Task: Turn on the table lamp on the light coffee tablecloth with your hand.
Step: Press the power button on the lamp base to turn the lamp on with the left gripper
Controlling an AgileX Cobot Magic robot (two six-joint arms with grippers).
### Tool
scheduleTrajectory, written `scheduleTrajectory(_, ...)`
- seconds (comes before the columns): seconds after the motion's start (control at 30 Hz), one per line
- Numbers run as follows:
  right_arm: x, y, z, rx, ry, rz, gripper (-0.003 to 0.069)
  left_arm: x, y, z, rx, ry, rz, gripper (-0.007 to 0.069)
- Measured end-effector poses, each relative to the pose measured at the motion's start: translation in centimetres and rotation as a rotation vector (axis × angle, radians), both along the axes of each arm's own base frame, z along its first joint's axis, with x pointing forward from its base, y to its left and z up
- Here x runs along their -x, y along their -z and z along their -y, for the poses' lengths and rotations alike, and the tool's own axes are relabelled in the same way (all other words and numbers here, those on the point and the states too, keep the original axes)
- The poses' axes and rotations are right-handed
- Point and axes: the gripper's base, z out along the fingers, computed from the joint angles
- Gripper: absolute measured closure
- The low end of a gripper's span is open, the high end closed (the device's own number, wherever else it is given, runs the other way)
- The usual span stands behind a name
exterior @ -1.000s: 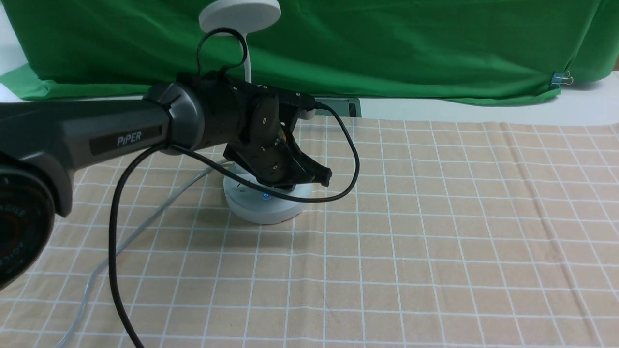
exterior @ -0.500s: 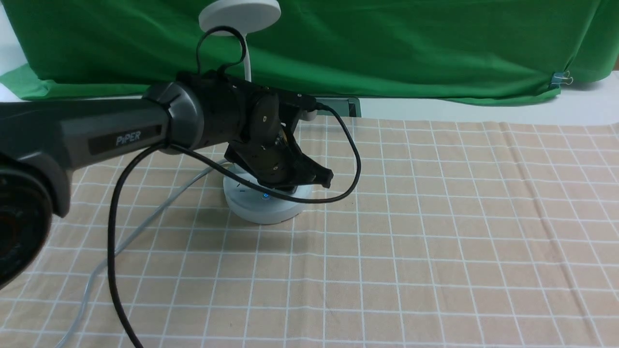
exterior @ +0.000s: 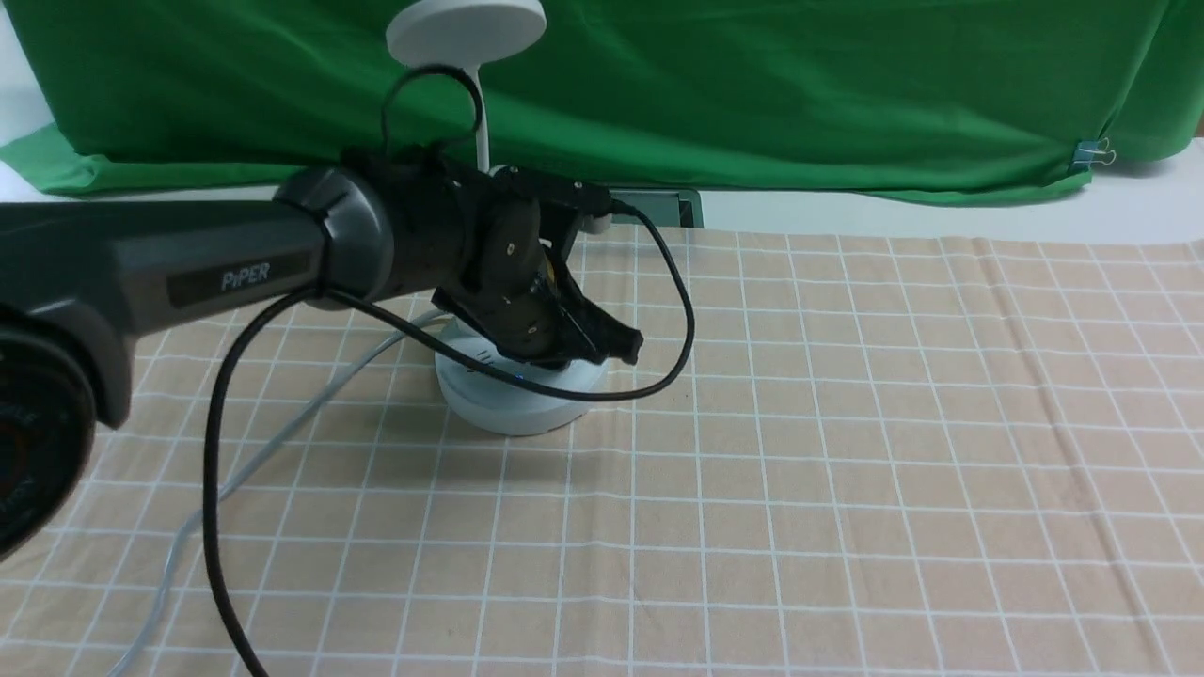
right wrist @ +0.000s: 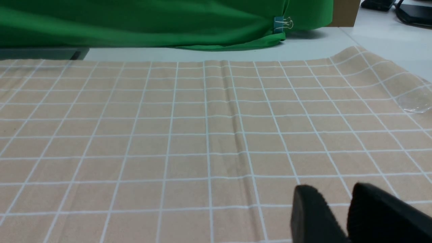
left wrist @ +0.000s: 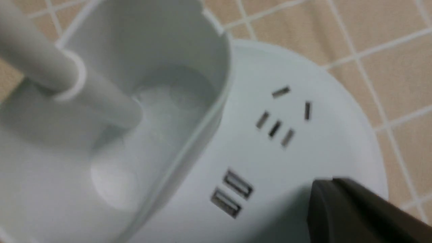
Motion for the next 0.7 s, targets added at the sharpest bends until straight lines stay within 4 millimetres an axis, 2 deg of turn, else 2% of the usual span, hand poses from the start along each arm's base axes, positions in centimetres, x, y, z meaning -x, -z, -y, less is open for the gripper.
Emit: scheduleTrajectory(0.7,0.0,0.0,0.0,0.0,0.0,0.0,0.0421,-0.34,0.44,0.13,0.017,-0.021,0.016,0.0623)
